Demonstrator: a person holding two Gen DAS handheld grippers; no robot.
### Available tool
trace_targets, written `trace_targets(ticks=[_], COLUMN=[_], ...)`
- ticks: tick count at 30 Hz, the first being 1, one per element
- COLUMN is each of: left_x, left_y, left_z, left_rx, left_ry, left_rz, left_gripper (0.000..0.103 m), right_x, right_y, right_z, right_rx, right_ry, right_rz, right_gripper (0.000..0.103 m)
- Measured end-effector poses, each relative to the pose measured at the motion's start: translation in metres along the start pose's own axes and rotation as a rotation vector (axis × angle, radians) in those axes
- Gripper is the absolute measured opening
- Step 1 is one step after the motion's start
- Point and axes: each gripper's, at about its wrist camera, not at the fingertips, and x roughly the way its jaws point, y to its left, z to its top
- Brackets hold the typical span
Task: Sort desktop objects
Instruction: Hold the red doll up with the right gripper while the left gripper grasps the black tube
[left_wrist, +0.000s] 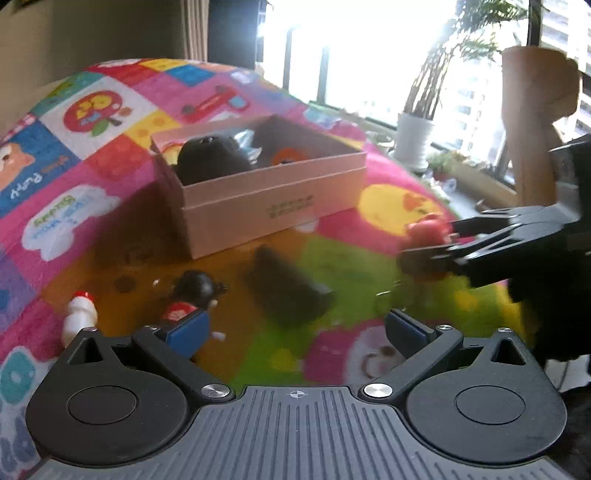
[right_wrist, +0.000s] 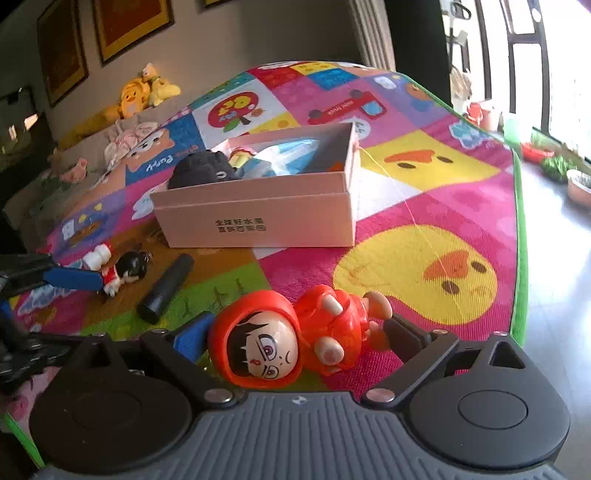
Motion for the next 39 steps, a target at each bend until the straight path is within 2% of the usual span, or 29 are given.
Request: trace_targets(ticks=[3, 7, 11, 13, 15, 22, 29, 36, 39], left_x=[0.013, 0.034, 0.056, 0.066, 0.078, 0.098, 0.112, 0.107, 0.104], left_y=[-0.001, -0.001, -0.015, -0.02, -0.023, -0.022, -0.039, -0.039, -0.039], left_z=[0.006, 0.02, 0.03, 0.034, 0.037, 0.048, 0.057, 0.053, 0.053], left_rx=[0.112, 0.146, 0.234, 0.264, 0.28, 0.274, 0.358, 0.31, 0.282], left_ry=[0.007, 0.029, 0.011, 0.019, 0.038, 0.055, 0.044, 0.043, 0.028], left_rz=[0.0, -0.065, -0.1, -0.153, -0.196, -0.264, -0.245, -0.202, -0.214], left_gripper=[0.103, 0.103, 0.103, 0.103, 0.103, 0.103, 0.103, 0.102, 0.086], right_x=[-0.001, -0.003, -0.006, -0.007, -0.007, -0.007, -0.008, -0.008, -0.008], right_y=[-0.003, -0.009, -0.022, -0.028, -0.029, -0.029, -0.032, -0.037, -0.037], right_z=[-0.001, -0.002, -0.002, -0.002, -0.002, -0.003, -0.003, -0.003, -0.003], right_rx=[0.023, 0.071, 0.156, 0.186, 0.193, 0.195, 0.214, 0.241, 0.246], right_ry=[-0.005, -0.022, -0.04, -0.043, -0.046, -0.049, -0.056, -0.058, -0.059], right_rz=[-0.003, -0.015, -0.015, -0.01, -0.005, 0.005, 0.017, 0.035, 0.039], right_gripper=[0.097, 0.097, 0.097, 0.097, 0.097, 0.097, 0.097, 0.098, 0.098])
